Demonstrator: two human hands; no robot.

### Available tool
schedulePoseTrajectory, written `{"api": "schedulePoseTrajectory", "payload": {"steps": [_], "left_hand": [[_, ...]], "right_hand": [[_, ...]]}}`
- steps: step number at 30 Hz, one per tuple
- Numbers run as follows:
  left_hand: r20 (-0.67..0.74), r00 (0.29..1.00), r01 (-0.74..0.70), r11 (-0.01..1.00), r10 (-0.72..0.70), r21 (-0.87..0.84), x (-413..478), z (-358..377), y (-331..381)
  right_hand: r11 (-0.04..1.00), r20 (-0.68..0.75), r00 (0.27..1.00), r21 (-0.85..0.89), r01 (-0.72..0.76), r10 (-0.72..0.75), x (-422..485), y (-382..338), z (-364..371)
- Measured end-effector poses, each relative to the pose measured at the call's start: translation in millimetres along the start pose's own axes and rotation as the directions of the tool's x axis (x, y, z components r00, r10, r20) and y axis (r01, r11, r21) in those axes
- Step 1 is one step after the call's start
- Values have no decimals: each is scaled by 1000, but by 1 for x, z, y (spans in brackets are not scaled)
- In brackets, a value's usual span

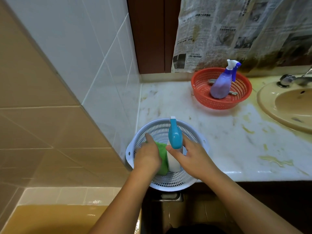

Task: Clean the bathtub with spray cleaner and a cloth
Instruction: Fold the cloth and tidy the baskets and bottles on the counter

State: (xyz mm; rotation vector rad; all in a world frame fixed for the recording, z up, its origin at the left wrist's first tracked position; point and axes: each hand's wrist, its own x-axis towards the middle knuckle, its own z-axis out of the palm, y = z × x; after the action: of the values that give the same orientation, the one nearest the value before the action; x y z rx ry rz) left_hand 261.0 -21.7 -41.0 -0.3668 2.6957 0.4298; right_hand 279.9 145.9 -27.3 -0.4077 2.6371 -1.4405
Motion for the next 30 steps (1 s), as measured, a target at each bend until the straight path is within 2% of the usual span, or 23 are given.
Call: {"api": "schedulePoseTrajectory", "payload": {"steps": [11, 18, 22, 30], "left_hand": [[-48, 996, -80, 982, 73, -172, 4, -4, -12], [-218, 965, -206, 940, 148, -272, -2, -7, -20], [-313, 936, -237, 944, 158, -231, -6, -7, -19], [-323, 928, -223, 971, 185, -85, -17, -11, -19]], "right_hand": [[1000, -2, 1000, 19, 2, -2, 0, -2, 0], [998, -4, 1000, 50, -24, 24, 0, 4, 2], [998, -5, 999, 52, -46, 46, 1, 6, 4], [998, -6, 999, 45, -53, 54, 0, 5, 3]]}}
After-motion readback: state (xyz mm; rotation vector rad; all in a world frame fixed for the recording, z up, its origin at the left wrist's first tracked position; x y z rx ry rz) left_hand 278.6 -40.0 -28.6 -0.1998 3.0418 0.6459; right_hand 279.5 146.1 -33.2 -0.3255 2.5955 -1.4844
